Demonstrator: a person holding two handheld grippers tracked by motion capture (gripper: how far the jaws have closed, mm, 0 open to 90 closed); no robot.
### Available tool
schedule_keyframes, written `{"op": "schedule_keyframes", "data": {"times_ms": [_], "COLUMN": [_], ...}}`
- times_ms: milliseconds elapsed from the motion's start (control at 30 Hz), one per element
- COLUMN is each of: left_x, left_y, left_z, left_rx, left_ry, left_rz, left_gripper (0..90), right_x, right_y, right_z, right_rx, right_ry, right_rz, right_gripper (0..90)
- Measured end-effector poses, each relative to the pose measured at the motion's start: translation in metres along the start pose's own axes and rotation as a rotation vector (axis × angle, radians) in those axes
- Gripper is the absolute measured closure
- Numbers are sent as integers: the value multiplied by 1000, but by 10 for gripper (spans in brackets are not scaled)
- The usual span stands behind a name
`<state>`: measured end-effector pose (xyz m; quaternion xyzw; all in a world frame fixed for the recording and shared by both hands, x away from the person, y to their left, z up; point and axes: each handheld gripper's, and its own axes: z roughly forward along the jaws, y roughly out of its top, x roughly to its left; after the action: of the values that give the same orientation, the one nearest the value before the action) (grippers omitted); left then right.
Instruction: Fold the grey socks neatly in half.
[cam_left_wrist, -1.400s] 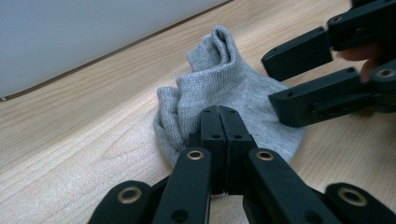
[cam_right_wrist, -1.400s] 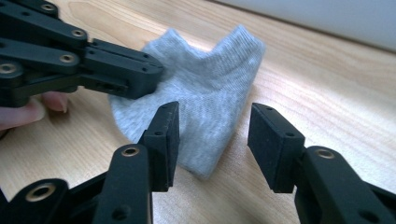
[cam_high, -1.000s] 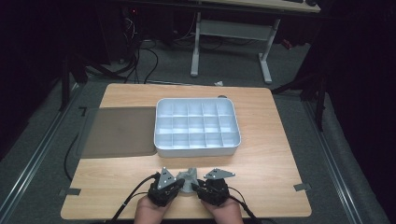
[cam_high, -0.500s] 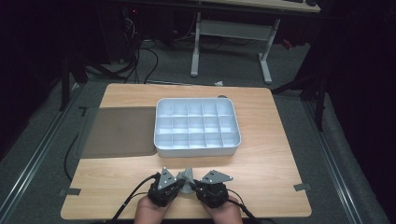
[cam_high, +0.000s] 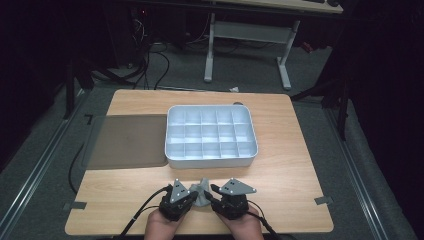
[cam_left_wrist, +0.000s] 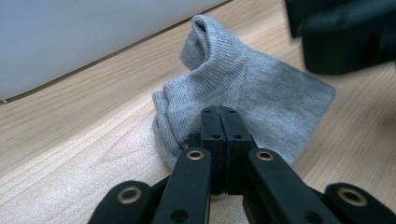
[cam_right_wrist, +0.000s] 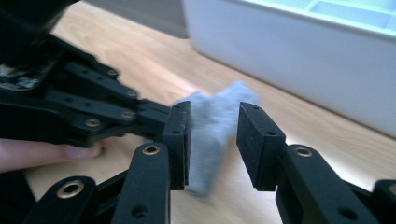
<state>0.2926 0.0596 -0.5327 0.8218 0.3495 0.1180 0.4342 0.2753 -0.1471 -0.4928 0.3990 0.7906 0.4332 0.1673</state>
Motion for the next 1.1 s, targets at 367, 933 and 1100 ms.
{"op": "schedule_keyframes", "data": {"times_ms": [367, 933, 1100], "left_x": [0, -18, -17], "left_y": [0, 4, 4], "left_z": [0, 6, 7], "left_rx": [2, 1, -1], "left_ry": [3, 63, 54], "left_rz": [3, 52, 44], "left_gripper": [894, 889, 885], "right_x": [-18, 10, 11], "right_y": [-19, -11, -9], "right_z": [13, 22, 21], "right_rx": [81, 38, 36], "right_ry": [-63, -23, -24], "right_rz": [75, -13, -29], "right_gripper": [803, 900, 900]}}
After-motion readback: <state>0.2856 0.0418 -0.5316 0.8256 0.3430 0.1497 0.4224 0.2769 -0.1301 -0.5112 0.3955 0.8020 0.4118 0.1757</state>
